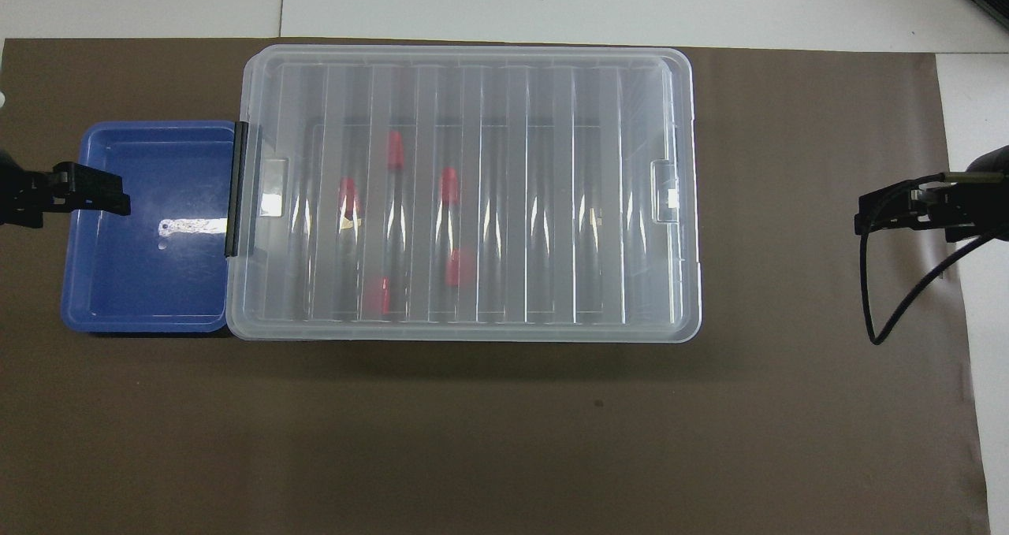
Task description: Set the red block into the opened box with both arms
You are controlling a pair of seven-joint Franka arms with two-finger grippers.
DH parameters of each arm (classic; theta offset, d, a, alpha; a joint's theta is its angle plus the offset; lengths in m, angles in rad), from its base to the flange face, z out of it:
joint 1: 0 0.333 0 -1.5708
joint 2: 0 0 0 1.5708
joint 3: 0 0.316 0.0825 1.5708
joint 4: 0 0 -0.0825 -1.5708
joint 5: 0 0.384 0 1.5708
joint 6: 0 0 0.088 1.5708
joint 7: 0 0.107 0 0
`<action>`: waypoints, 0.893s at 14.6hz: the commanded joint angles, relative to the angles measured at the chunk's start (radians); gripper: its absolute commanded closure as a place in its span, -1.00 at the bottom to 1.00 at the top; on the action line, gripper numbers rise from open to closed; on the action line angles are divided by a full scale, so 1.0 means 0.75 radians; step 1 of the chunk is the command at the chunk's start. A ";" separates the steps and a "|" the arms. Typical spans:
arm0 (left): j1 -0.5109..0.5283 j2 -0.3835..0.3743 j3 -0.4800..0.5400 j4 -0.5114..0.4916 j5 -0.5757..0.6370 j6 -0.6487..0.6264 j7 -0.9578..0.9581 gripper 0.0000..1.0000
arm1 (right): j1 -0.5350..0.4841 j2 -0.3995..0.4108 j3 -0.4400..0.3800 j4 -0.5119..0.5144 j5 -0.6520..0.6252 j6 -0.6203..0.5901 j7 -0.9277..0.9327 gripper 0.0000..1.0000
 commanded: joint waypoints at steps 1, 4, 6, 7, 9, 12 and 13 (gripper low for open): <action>0.006 -0.035 0.000 -0.029 -0.026 -0.004 0.022 -1.00 | -0.009 -0.021 0.008 -0.022 0.013 -0.001 0.001 -1.00; 0.004 -0.035 0.000 -0.029 -0.026 -0.002 0.022 -1.00 | -0.005 -0.021 0.010 -0.019 0.011 -0.019 0.005 -1.00; 0.004 -0.035 0.000 -0.029 -0.026 -0.002 0.022 -1.00 | -0.009 -0.021 0.010 -0.021 0.011 -0.019 0.005 -1.00; 0.004 -0.035 0.000 -0.029 -0.026 -0.002 0.022 -1.00 | -0.007 -0.021 0.012 -0.021 0.011 -0.015 0.005 -1.00; 0.002 -0.035 0.000 -0.029 -0.026 0.000 0.022 -1.00 | -0.009 -0.021 0.012 -0.021 0.011 -0.011 0.005 -1.00; 0.002 -0.035 0.000 -0.029 -0.026 0.002 0.020 -1.00 | -0.011 -0.021 0.012 -0.024 0.011 -0.011 0.005 -1.00; 0.000 -0.035 0.000 -0.029 -0.026 0.002 0.020 -1.00 | -0.011 -0.021 0.012 -0.022 0.011 -0.011 0.005 -1.00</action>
